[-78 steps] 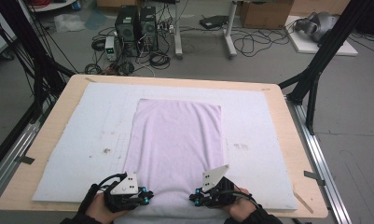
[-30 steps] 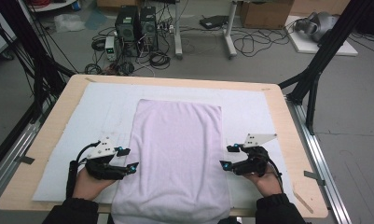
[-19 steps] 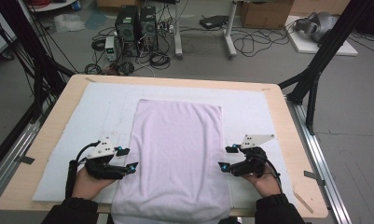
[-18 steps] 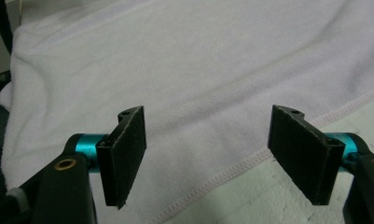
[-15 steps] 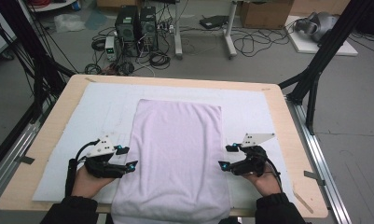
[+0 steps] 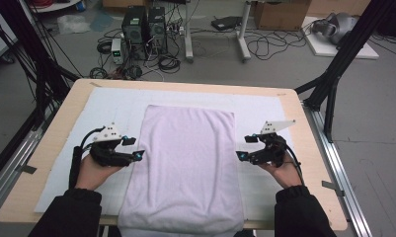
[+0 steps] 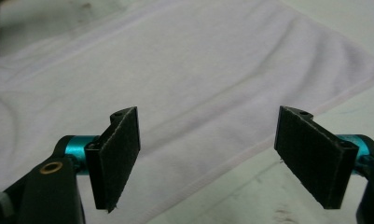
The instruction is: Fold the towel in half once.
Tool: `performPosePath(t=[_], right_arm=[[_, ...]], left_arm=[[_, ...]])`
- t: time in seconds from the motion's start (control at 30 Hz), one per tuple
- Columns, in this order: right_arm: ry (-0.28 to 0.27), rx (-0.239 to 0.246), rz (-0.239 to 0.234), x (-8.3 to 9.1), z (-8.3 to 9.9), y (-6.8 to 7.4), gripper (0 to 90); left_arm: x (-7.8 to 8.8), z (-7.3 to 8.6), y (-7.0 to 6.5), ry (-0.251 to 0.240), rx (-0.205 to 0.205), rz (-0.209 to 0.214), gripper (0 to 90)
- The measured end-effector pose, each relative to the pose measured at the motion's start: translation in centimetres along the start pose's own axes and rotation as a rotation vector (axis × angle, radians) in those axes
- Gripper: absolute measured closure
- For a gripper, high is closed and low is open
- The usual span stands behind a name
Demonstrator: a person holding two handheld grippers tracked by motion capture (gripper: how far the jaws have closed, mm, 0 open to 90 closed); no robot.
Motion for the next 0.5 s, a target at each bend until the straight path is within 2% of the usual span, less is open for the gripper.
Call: performPosePath(t=[0.17,0.27,0.37,0.4,0.43,0.47,0.5], right_arm=[[-0.019,0.002,0.023,0.0,-1.8,-1.9,23.5],[-0.002,0.022,0.05,-0.3,-2.8,-2.9,25.3],[0.008,0.015,0.074,-0.8,-3.0,-3.9,27.0],[0.016,0.014,0.089,-1.2,-2.9,-4.3,27.2],[0.029,0.002,0.093,-1.6,-2.7,-4.5,27.4],[0.045,-0.004,0.09,-2.0,-2.4,-4.8,28.4],[0.061,-0.007,0.093,-2.5,-2.2,-5.0,30.4]], left_arm=[[-0.6,-2.5,1.1,-0.02,0.0,-0.007,45.1],[-1.4,-3.4,2.1,0.02,0.017,-0.01,46.0],[-2.1,-3.8,3.3,0.02,0.024,-0.027,48.4],[-2.4,-3.7,3.6,0.022,0.034,-0.04,50.2],[-2.8,-3.5,4.1,0.033,0.046,-0.066,51.5],[-3.2,-3.3,4.5,0.048,0.057,-0.112,51.9],[-3.5,-3.1,5.0,0.049,0.072,-0.129,52.2]])
Point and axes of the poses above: each handheld gripper's, and its own axes: x roughly backward along the jaws, z roughly out of its underside, y roughly to its left, the point moved 2 cm from there along -x, roughly forward along the jaws, and after that the axes turned 9 degrees about x, right-handed, at the moved point
